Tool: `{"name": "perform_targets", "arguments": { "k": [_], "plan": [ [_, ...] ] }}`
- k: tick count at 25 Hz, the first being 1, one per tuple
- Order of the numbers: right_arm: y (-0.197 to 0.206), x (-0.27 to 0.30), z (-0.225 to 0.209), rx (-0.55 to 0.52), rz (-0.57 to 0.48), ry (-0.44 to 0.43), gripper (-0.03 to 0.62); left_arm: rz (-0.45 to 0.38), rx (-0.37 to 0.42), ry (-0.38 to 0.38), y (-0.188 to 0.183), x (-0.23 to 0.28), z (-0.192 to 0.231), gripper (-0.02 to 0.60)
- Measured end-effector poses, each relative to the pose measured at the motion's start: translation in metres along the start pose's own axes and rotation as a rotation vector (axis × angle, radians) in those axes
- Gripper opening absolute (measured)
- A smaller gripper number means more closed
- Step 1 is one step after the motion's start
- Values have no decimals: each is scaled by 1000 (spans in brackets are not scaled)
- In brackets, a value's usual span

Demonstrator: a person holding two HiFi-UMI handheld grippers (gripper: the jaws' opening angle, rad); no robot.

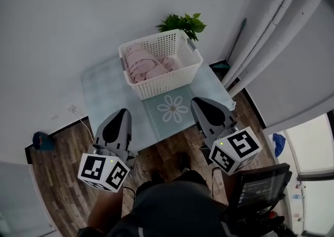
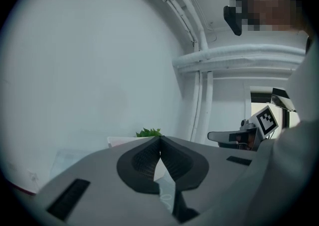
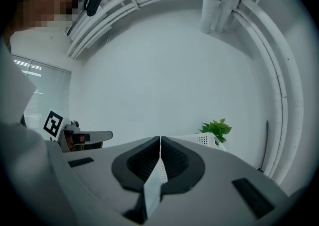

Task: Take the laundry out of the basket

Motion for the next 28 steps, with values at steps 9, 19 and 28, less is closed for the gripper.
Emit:
{"name": "perform_targets", "arguments": {
  "k": [9, 19, 28],
  "plan": [
    [-10, 37, -94, 9, -4, -33, 18, 47, 55, -64, -4, 79, -8, 9],
    [-16, 90, -112, 24, 7, -149, 18, 85, 82, -154, -7, 105, 18, 9],
    [-42, 155, -83, -37, -15, -99, 18, 51, 125, 8, -40, 118, 75, 9]
  ]
}}
Point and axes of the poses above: the fingertips, and each gripper's own axes: x forward along the fingers, z to its left, y out of its underside, the point moved 2 cm from there along -x, backward along the fingers, and after that the axes turned 3 degrees about y, right-handed, at the moved point
